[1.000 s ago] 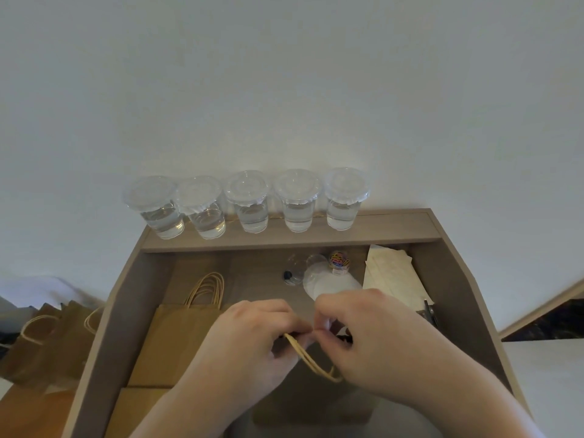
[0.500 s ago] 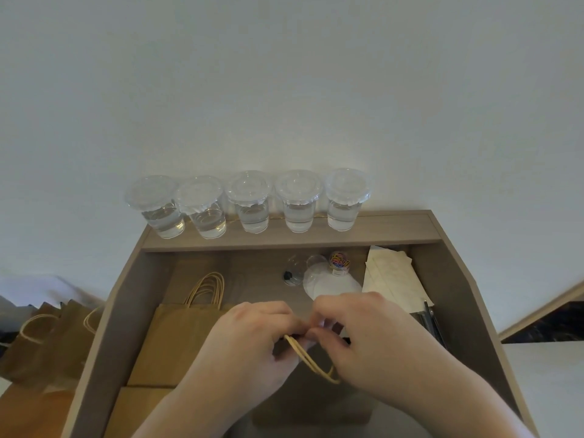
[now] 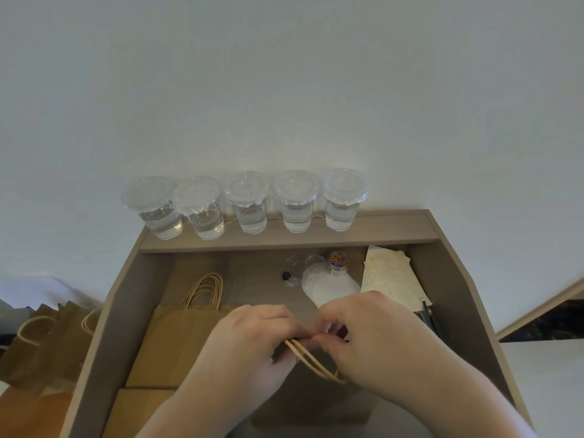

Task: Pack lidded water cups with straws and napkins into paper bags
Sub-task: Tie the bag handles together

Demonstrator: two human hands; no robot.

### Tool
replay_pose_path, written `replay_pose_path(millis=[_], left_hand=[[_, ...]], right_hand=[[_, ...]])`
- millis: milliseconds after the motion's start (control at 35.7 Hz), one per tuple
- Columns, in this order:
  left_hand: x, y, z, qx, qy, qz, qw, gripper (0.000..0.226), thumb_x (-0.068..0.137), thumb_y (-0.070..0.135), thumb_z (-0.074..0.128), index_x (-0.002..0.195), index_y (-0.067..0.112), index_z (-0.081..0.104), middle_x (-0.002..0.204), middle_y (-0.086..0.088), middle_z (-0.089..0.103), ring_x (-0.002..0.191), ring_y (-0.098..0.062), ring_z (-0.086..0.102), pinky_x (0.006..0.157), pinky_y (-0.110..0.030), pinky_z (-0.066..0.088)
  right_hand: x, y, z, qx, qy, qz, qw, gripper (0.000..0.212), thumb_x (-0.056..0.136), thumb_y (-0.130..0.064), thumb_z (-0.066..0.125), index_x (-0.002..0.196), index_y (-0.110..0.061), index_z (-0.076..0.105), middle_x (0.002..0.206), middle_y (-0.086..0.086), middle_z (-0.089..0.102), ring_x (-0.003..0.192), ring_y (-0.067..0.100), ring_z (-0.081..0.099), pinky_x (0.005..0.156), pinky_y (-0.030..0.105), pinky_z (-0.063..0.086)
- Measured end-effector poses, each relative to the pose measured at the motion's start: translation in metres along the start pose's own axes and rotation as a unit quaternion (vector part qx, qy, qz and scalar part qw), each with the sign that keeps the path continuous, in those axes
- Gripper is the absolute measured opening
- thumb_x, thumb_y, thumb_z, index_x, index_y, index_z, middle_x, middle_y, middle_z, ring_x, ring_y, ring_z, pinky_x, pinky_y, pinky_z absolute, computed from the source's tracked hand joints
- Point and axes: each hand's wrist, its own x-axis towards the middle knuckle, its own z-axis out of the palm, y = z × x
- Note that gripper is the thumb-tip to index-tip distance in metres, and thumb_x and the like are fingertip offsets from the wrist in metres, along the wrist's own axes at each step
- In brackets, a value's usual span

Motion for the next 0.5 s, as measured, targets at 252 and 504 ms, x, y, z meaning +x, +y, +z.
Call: replay_pose_path(millis=[252,504], left_hand=[[-0.0011,-0.0009,-0.0004,0.008,-0.004,0.007,1.000,0.039,0.097,0.061,0.046,0.102,0.042,0.080,0.091,0.025,0.069,0.090,0.005,0.061,0.079,-0.026,0.055],[-0.0026,-0.0061,-0.0034,0.029,-0.014,-0.011,0.999,0.025,0.093,0.055,0.055,0.105,0.045,0.075,0.098,0.029,0.065,0.098,0.010,0.057,0.085,-0.025,0.053]], right_hand=[[0.0031,0.0022,0.0006,-0.001,-0.009,-0.002,1.000,0.030,0.098,-0.065,0.063,0.107,-0.039,0.077,0.092,-0.018,0.074,0.084,0.003,0.070,0.081,0.026,0.062],[0.0064,0.0038,-0.0018,0.004,-0.010,0.007,1.000,0.018,0.098,-0.056,0.065,0.103,-0.042,0.075,0.090,-0.025,0.072,0.082,-0.004,0.068,0.078,0.022,0.060]])
